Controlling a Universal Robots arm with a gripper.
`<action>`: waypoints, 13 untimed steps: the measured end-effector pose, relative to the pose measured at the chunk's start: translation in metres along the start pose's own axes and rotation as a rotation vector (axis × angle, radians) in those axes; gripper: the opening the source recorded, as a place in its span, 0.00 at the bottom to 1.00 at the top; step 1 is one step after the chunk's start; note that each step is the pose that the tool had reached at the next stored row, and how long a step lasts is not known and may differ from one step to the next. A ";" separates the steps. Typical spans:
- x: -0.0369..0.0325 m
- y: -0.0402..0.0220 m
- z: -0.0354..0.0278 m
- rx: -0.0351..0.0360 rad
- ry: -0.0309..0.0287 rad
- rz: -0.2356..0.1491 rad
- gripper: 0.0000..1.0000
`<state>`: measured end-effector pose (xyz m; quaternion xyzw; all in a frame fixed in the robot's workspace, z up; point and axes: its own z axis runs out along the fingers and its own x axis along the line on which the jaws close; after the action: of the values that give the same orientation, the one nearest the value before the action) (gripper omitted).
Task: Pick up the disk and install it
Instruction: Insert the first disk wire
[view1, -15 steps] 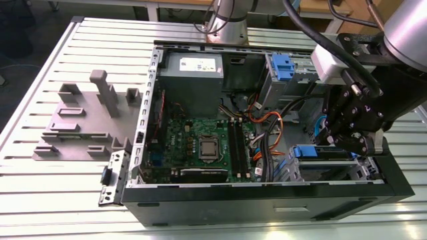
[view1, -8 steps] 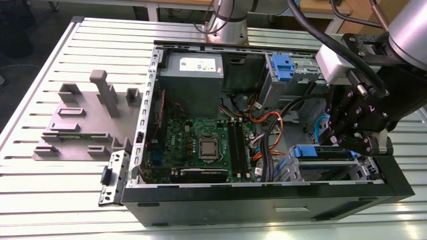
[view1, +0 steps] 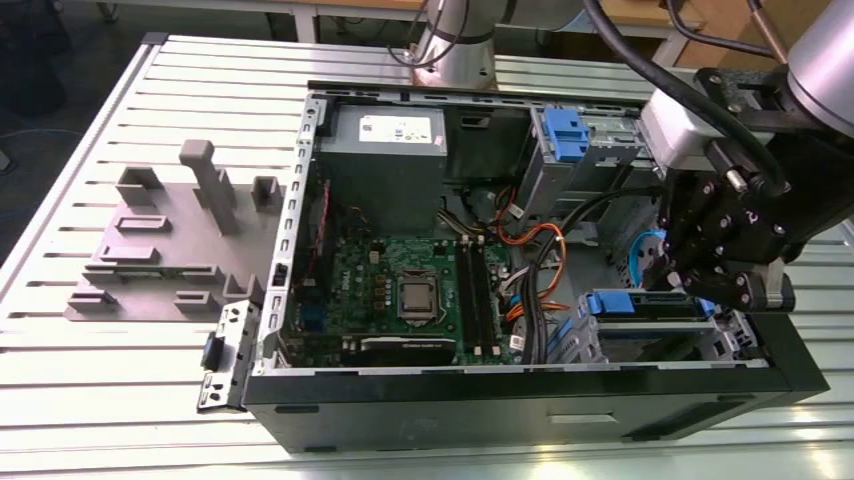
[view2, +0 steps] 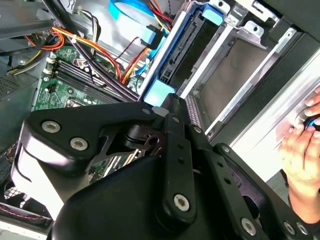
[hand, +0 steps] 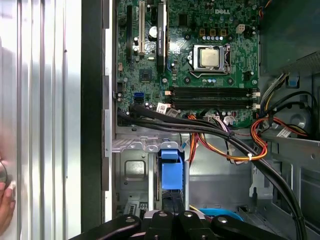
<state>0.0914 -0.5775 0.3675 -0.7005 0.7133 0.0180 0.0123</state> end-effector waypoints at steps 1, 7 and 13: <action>0.0000 -0.0015 0.0000 0.0000 0.0000 0.000 0.11; -0.0002 -0.0116 0.0000 0.0000 0.0000 0.000 0.11; -0.0005 -0.0263 0.0000 -0.0005 0.0000 0.000 0.11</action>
<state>0.1177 -0.5774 0.3673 -0.7005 0.7133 0.0182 0.0121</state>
